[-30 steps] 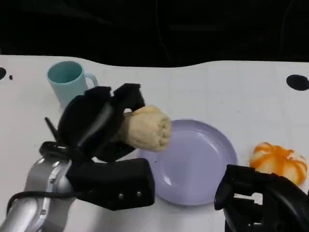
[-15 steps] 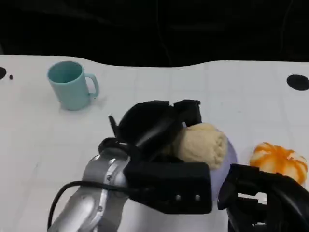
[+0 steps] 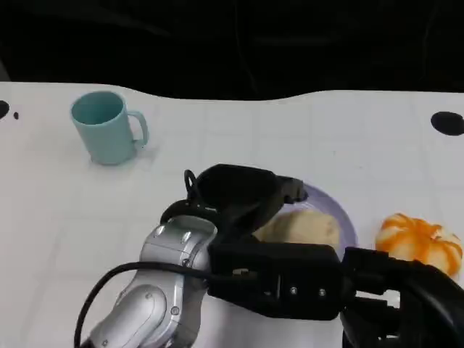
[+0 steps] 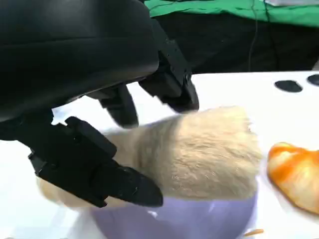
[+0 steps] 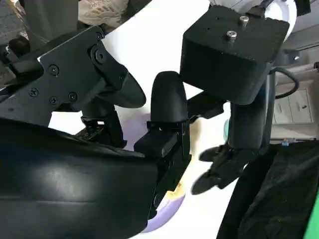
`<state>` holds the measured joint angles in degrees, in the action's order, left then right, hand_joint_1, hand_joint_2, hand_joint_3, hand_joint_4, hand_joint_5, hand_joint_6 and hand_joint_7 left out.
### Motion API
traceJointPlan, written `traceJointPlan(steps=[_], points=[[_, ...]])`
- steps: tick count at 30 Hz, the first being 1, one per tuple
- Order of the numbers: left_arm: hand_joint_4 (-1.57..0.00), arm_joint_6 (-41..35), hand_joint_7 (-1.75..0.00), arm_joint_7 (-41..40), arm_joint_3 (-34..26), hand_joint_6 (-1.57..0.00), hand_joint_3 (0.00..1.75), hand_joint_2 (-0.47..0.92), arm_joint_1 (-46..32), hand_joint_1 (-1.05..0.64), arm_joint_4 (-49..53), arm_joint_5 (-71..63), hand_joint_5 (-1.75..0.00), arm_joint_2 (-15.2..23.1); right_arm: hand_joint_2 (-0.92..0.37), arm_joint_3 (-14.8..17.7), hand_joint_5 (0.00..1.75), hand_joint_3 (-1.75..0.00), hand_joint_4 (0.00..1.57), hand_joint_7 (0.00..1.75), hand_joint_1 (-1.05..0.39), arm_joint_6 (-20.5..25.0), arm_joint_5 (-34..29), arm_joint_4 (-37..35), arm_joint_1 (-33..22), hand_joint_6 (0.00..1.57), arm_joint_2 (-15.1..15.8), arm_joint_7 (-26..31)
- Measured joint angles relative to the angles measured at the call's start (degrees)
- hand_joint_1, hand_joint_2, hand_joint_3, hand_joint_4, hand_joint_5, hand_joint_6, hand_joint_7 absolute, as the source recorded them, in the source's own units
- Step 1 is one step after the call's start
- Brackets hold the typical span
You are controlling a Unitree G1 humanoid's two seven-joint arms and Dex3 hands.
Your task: Grasp the towel on the left side of the plate with the left hand and place it into the plate.
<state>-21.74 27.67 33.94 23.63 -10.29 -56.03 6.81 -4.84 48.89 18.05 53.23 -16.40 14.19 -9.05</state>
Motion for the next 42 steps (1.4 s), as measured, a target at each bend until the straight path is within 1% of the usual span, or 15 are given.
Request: traceJointPlan(steps=[4,9,11,19,21,23,26,29,31,34,36,38,39,42], points=[[-0.11,-0.7,0.0,2.5,0.0,-0.19,0.18,0.92,0.0,-0.74,-0.9,-0.1,-0.38,0.4,-0.51,0.3,1.75,-1.27,0.75,1.55,-0.09,0.0,0.6,0.0,0.2,0.66,0.0,0.0],[-0.11,-0.7,-0.01,3.6,-0.7,-0.2,0.18,0.92,0.0,-0.75,-3.1,0.0,-0.38,1.9,-0.52,0.1,1.75,-1.27,0.75,1.55,-0.08,0.0,0.5,-0.1,0.3,0.67,0.0,0.1],[-0.12,-0.6,-0.01,3.9,-1.2,-0.22,0.18,0.92,-0.1,-0.75,-3.8,0.2,-0.39,2.7,-0.52,0.1,1.75,-1.27,0.74,1.55,-0.1,-0.1,0.5,-0.2,0.3,0.66,0.0,0.1],[-0.17,3.0,-0.03,4.3,-5.4,-0.26,0.19,0.92,-1.6,-0.7,-7.2,4.1,-0.43,7.4,-0.51,0.1,1.75,-1.3,0.74,1.56,-0.1,-2.0,-0.4,0.1,-0.3,0.66,-0.1,0.8],[-0.18,3.9,-0.03,4.4,-6.5,-0.27,0.22,0.92,-1.8,-0.68,-8.3,5.2,-0.45,8.3,-0.49,0.2,1.75,-1.31,0.74,1.56,-0.11,-2.4,-0.3,0.2,-0.6,0.66,-0.4,0.8],[-0.23,4.9,-0.05,4.5,-8.0,-0.3,0.21,0.92,-2.1,-0.65,-9.8,6.7,-0.48,9.5,-0.49,0.3,1.75,-1.32,0.74,1.56,-0.1,-2.7,-0.2,0.5,-0.9,0.66,-0.9,0.9],[-0.26,6.6,-0.06,4.6,-11.6,-0.34,0.21,0.92,-3.8,-0.63,-12.0,10.9,-0.5,11.1,-0.48,0.5,1.75,-1.34,0.75,1.57,-0.09,-2.7,0.0,1.1,-1.3,0.66,-1.1,1.0],[-0.28,7.6,-0.07,4.7,-14.6,-0.37,0.21,0.92,-5.5,-0.58,-13.4,14.5,-0.49,12.7,-0.46,0.6,1.75,-1.35,0.75,1.58,-0.08,-2.6,0.1,1.8,-1.5,0.66,-1.1,1.2],[-0.31,8.0,-0.06,4.9,-17.4,-0.4,0.23,0.92,-7.1,-0.56,-14.9,17.7,-0.46,14.1,-0.45,0.8,1.75,-1.35,0.74,1.57,-0.09,-1.5,0.4,3.0,-1.4,0.66,-1.0,1.5],[-0.36,8.2,-0.04,5.5,-21.9,-0.42,0.27,0.92,-8.8,-0.54,-17.0,22.8,-0.43,16.2,-0.43,1.5,1.75,-1.34,0.74,1.56,-0.08,0.8,0.6,5.3,-0.9,0.66,0.8,1.9],[-0.46,8.6,-0.04,5.7,-24.2,-0.46,0.26,0.92,-9.9,-0.52,-17.8,25.9,-0.42,17.1,-0.46,3.0,1.75,-1.33,0.73,1.56,-0.05,1.5,1.6,5.9,-0.3,0.65,2.3,1.9],[-0.53,8.9,-0.05,5.8,-26.2,-0.5,0.24,0.92,-11.4,-0.49,-18.6,29.4,-0.43,17.4,-0.49,5.0,1.75,-1.29,0.72,1.56,-0.04,1.5,4.2,6.2,-0.3,0.64,3.6,1.9],[-0.59,8.9,-0.05,5.8,-27.1,-0.55,0.24,0.92,-12.1,-0.48,-19.0,31.2,-0.42,17.3,-0.51,5.8,1.75,-1.28,0.71,1.56,-0.03,1.4,5.5,6.3,-0.7,0.63,4.4,1.9],[-0.68,8.9,-0.06,5.7,-30.2,-0.62,0.27,0.92,-14.4,-0.43,-20.8,36.0,-0.41,16.9,-0.54,8.0,1.75,-1.28,0.69,1.57,-0.01,0.5,8.0,6.4,-3.5,0.62,6.9,1.9]])
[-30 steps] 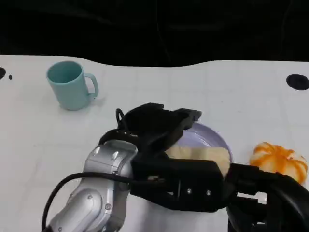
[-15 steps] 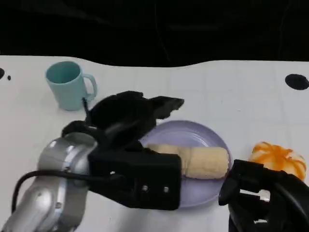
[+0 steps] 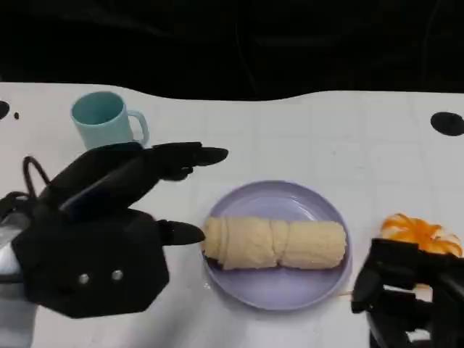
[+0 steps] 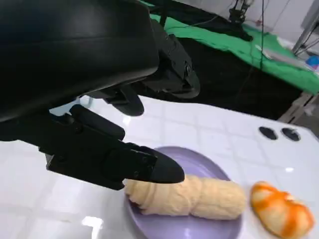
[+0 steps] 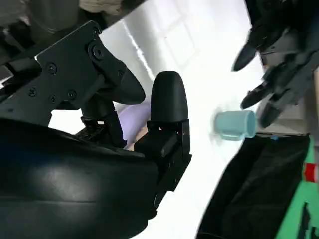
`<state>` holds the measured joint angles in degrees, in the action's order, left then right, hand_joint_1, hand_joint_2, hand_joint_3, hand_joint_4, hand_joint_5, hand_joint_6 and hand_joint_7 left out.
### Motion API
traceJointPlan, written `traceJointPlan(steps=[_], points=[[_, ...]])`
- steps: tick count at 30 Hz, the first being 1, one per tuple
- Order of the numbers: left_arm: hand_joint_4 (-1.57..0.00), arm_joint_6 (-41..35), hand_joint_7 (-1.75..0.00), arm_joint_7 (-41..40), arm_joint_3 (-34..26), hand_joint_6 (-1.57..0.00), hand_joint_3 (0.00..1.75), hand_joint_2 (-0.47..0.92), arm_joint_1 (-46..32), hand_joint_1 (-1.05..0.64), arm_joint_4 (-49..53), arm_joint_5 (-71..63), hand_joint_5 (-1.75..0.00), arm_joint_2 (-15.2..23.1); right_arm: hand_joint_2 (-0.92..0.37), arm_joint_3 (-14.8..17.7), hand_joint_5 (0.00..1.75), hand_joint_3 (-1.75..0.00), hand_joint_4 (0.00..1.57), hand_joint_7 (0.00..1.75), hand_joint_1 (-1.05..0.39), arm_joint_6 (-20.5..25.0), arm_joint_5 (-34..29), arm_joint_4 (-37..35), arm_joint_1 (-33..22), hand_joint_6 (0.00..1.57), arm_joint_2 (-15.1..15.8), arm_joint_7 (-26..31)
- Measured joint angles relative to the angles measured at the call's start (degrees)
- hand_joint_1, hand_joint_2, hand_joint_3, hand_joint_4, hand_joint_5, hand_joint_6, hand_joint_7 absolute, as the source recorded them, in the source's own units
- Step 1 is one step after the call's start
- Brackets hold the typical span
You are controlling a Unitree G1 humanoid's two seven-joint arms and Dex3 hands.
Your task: Grasp the towel on the left side of the plate with the left hand and place it into the plate.
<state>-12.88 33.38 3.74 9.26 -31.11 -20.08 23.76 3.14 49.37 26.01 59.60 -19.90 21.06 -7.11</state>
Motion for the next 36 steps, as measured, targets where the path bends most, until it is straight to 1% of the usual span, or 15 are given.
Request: traceJointPlan(steps=[2,4,10,12,16,18,19,20,21,22,23,24,28,31,36], points=[[-0.7,-0.3,-0.06,-0.4,-2.0,-0.65,0.28,0.92,-1.6,-0.42,-1.5,3.0,-0.41,-0.2,-0.54,1.2,1.75,-1.28,0.69,1.57,0.0,-0.8,1.4,0.0,-1.7,0.61,0.4,0.2],[-0.76,-0.8,-0.09,-0.6,-3.9,-0.72,0.28,0.92,-3.4,-0.38,-2.9,5.9,-0.42,-0.7,-0.55,1.6,1.75,-1.3,0.7,1.6,0.01,-1.4,2.0,0.0,-2.6,0.6,0.6,0.4],[-0.84,-2.8,-0.09,-3.8,-11.2,-0.83,0.3,0.92,-11.6,-0.38,-8.0,17.4,-0.51,-5.4,-0.55,1.4,1.75,-1.34,0.7,1.65,0.0,-3.2,2.1,0.0,-4.1,0.58,0.4,1.2],[-0.81,-3.3,-0.07,-4.6,-12.9,-0.89,0.3,0.92,-13.7,-0.41,-9.0,20.5,-0.7,-6.2,-0.56,0.8,1.75,-1.36,0.71,1.69,0.0,-3.6,1.9,0.0,-4.2,0.56,0.4,1.7],[-0.77,-4.2,-0.07,-6.7,-16.3,-0.96,0.27,0.92,-17.7,-0.4,-11.2,27.2,-0.92,-8.5,-0.54,-0.9,1.75,-1.39,0.73,1.73,0.0,-4.7,1.7,0.0,-4.5,0.54,-0.6,2.0],[-0.77,-7.1,-0.11,-8.2,-18.4,-1.03,0.3,0.92,-19.9,-0.34,-13.0,32.1,-1.06,-10.1,-0.51,-1.1,1.75,-1.43,0.75,1.74,0.0,-5.5,1.3,0.0,-4.6,0.55,-0.8,1.7],[-0.76,-8.8,-0.17,-9.1,-19.5,-1.05,0.32,0.92,-20.9,-0.33,-13.6,35.1,-1.16,-11.2,-0.5,-1.2,1.75,-1.44,0.75,1.74,0.0,-5.9,1.0,0.0,-4.6,0.56,-0.8,1.5],[-0.76,-10.0,-0.33,-9.8,-20.2,-1.02,0.35,0.92,-21.8,-0.33,-14.1,37.7,-1.23,-12.1,-0.49,-1.3,1.75,-1.45,0.76,1.74,0.0,-6.3,0.7,0.0,-4.6,0.56,-0.9,1.2],[-0.76,-11.1,-0.63,-10.8,-20.8,-0.91,0.43,0.9,-22.9,-0.32,-14.4,40.2,-1.29,-13.0,-0.47,-1.5,1.75,-1.45,0.75,1.74,-0.01,-6.5,0.4,-0.1,-4.5,0.56,-0.9,1.0],[-0.75,-12.2,-0.82,-11.7,-21.3,-0.83,0.53,0.86,-24.0,-0.31,-14.7,42.1,-1.34,-13.8,-0.47,-1.7,1.75,-1.45,0.75,1.74,-0.01,-6.7,0.2,-0.1,-4.5,0.57,-1.0,0.8],[-0.75,-13.4,-0.97,-12.5,-21.8,-0.77,0.63,0.82,-24.9,-0.3,-14.9,44.2,-1.36,-14.4,-0.47,-1.8,1.75,-1.45,0.75,1.73,-0.01,-6.8,0.0,-0.3,-4.5,0.57,-1.0,0.6],[-0.74,-14.4,-1.05,-13.1,-22.1,-0.74,0.68,0.8,-26.0,-0.3,-15.2,46.1,-1.37,-14.6,-0.46,-1.9,1.75,-1.45,0.75,1.73,-0.02,-6.9,-0.1,-0.4,-4.4,0.57,-1.1,0.4],[-0.76,-15.0,-1.17,-14.7,-21.9,-0.75,0.78,0.74,-30.9,-0.28,-16.5,48.5,-1.33,-14.9,-0.46,-1.8,1.75,-1.43,0.76,1.69,-0.02,-7.5,-0.2,-1.4,-3.9,0.6,-1.2,-0.5],[-0.74,-15.0,-1.28,-17.3,-21.3,-0.7,0.72,0.8,-34.2,-0.26,-17.4,48.7,-1.35,-16.6,-0.46,-1.8,1.75,-1.42,0.77,1.68,-0.03,-8.3,-0.7,-2.7,-3.6,0.61,-1.2,-1.3],[-0.81,-14.7,-1.42,-19.0,-18.7,-0.68,0.65,0.81,-36.5,-0.24,-17.4,49.7,-1.35,-17.5,-0.45,-1.9,1.75,-1.4,0.75,1.65,-0.03,-9.8,-2.6,-4.1,-3.2,0.61,-1.1,-2.3]])
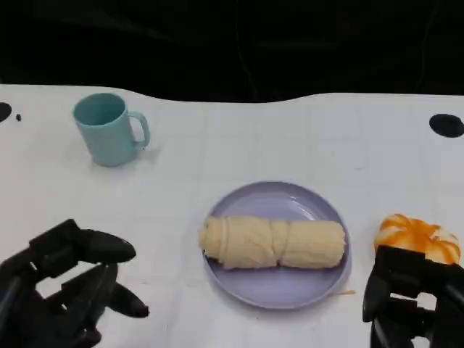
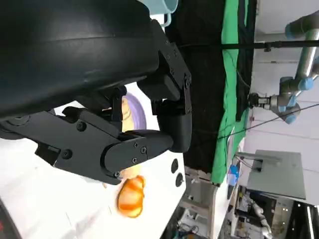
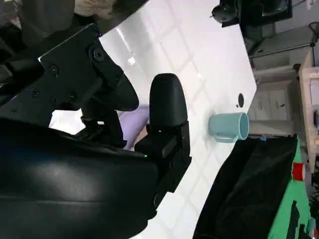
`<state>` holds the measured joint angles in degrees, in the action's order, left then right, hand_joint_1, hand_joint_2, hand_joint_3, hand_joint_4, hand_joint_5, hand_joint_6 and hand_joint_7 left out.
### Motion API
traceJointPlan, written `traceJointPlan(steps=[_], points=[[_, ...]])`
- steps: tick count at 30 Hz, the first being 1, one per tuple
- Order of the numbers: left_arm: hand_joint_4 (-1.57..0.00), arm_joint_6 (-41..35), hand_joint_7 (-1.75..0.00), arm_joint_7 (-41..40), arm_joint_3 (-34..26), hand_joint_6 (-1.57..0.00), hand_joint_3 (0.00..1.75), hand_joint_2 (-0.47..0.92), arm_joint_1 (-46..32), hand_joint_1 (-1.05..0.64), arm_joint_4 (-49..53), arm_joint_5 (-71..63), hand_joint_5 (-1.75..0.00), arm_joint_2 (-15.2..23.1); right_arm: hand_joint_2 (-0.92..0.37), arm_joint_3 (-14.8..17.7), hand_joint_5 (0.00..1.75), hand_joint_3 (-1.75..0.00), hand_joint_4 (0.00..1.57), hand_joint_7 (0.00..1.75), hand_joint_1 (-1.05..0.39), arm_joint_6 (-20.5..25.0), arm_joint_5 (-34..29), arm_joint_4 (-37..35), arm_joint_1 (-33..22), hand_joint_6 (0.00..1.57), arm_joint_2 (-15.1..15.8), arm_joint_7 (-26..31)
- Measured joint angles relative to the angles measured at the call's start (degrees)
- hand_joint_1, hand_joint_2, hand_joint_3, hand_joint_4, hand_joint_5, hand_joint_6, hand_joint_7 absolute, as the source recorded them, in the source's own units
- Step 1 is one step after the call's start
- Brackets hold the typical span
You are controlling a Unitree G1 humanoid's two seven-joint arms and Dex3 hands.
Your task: Grasp the towel on the left side of the plate with the left hand and place it into the plate.
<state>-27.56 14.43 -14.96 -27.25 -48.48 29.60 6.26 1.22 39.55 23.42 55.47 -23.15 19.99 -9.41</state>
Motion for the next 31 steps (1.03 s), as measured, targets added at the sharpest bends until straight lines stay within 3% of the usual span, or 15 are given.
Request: traceJointPlan(steps=[9,12,20,23,27,31], points=[[-0.8,2.1,-1.47,-0.1,3.5,-0.67,0.62,0.78,0.9,-0.29,4.2,2.1,-1.46,-1.4,-0.49,-0.8,1.75,-1.33,0.72,1.62,0.02,-0.9,-3.3,-1.0,0.9,0.62,0.4,-1.4],[-0.79,2.5,-1.45,-0.3,5.0,-0.67,0.54,0.81,2.4,-0.32,5.3,1.8,-1.49,-1.4,-0.5,-0.8,1.75,-1.33,0.73,1.62,0.03,-1.3,-3.7,-1.7,1.0,0.62,0.4,-2.0],[-0.78,4.0,-1.28,-1.7,8.1,-0.74,0.4,0.9,4.3,-0.36,7.1,-0.8,-1.45,-1.6,-0.53,0.2,1.75,-1.31,0.72,1.61,0.04,-1.5,-4.5,-3.1,1.6,0.62,0.5,-3.5],[-0.82,4.0,-1.2,-2.8,8.2,-0.79,0.53,0.84,4.5,-0.34,7.2,-0.7,-1.41,-1.7,-0.53,1.1,1.75,-1.29,0.71,1.6,0.03,-1.5,-4.4,-3.3,1.7,0.61,0.6,-4.0],[-0.81,1.6,-1.19,-4.8,8.1,-0.79,0.84,0.7,4.5,-0.29,6.7,0.2,-1.44,-1.5,-0.54,1.2,1.75,-1.28,0.71,1.61,0.03,-1.5,-4.6,-3.3,1.7,0.62,0.6,-4.6],[-0.8,1.0,-1.22,-4.9,8.3,-0.77,0.91,0.67,4.2,-0.27,5.7,0.0,-1.48,-0.5,-0.54,1.2,1.75,-1.27,0.71,1.6,0.02,-1.5,-4.8,-3.3,1.7,0.61,0.6,-4.9]])
